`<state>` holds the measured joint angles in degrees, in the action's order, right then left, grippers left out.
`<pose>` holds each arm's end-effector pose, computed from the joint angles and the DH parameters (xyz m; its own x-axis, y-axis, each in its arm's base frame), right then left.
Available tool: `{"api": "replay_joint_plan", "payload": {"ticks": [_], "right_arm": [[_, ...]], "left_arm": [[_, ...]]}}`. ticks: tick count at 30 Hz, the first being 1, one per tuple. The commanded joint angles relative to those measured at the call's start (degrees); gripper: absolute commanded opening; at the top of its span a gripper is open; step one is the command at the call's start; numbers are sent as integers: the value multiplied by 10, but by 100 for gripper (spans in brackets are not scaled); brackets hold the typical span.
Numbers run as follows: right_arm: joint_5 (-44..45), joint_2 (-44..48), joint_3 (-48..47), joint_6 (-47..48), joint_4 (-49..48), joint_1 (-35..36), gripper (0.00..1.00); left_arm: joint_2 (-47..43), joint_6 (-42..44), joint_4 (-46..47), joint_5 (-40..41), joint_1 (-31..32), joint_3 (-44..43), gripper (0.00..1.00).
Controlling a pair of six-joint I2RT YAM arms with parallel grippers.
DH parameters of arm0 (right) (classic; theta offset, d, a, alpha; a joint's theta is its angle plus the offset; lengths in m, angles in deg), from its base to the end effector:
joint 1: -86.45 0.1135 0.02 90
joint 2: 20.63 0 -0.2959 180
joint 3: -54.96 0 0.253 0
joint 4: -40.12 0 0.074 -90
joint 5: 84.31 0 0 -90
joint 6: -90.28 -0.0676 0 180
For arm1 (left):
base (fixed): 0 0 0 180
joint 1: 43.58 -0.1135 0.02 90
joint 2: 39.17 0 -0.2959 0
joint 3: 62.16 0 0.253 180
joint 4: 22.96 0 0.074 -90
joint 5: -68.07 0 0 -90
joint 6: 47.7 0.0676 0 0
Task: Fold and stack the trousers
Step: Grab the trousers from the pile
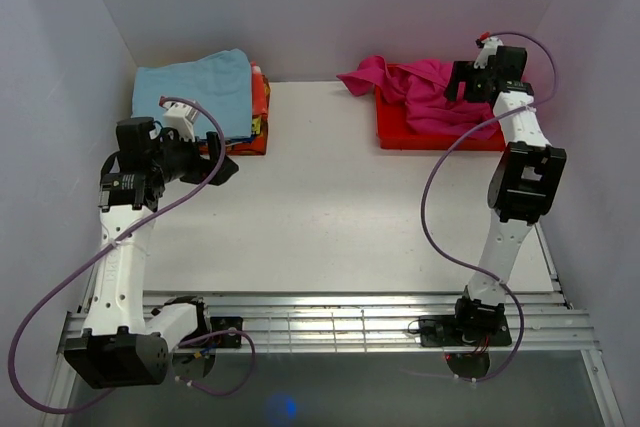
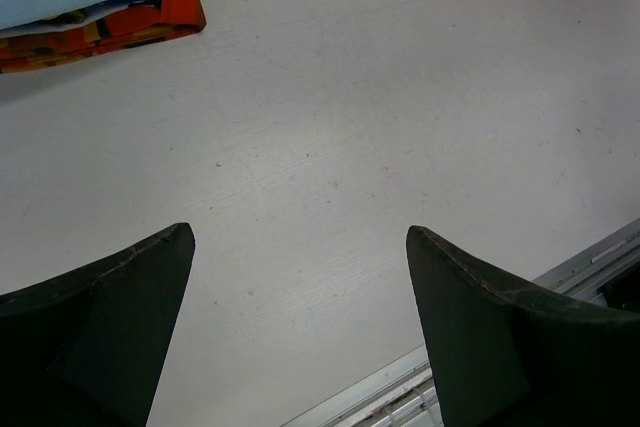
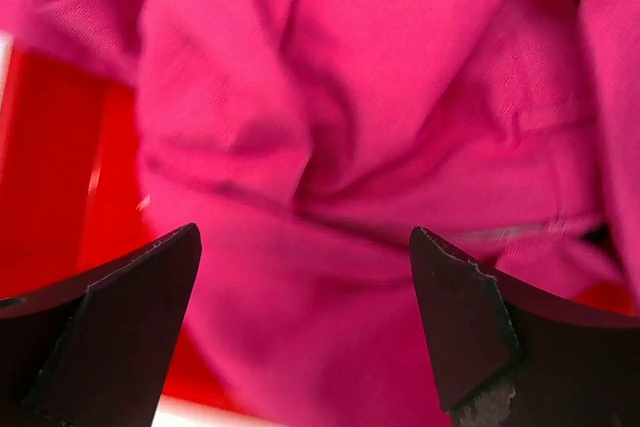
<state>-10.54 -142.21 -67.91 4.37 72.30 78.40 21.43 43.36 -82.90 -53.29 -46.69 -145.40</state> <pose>0.5444 -0.0579 0.3000 -0.4997 0.0015 -0.8662 -0.1390 0.9869 0.0819 0.2146 -0.0236 0.3889 -0.5982 -0.0167 -0.8012 0.3782 0.8756 -0.3006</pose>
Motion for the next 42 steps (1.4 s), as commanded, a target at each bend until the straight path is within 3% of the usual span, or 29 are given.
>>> {"api": "replay_joint_plan", "payload": {"ticks": [1, 11, 12, 15, 16, 17, 18, 28, 42], "right_arm": [[80, -95, -82, -1, -83, 30, 90], [148, -209, -129, 36, -144, 59, 91], [158, -218, -129, 42, -149, 61, 95], [147, -217, -122, 60, -149, 61, 47], [140, -210, -119, 63, -149, 61, 20], [126, -202, -114, 62, -144, 61, 11], [121, -178, -114, 61, -142, 61, 8], [47, 45, -172, 26, -148, 53, 8], [14, 362, -146, -88, -227, 54, 8]], "left_arm": [[-14, 10, 11, 3, 0, 30, 98], [-21, 10, 16, 12, 0, 80, 98], [-18, 9, 17, 14, 0, 79, 98], [-12, 8, 14, 19, 0, 74, 98], [-12, 9, 13, 22, 0, 71, 98], [-13, 10, 13, 25, 0, 72, 98], [-14, 10, 14, 25, 0, 72, 98], [-48, -4, 28, 27, 0, 52, 98], [-101, -32, 6, 74, 0, 9, 98]]}}
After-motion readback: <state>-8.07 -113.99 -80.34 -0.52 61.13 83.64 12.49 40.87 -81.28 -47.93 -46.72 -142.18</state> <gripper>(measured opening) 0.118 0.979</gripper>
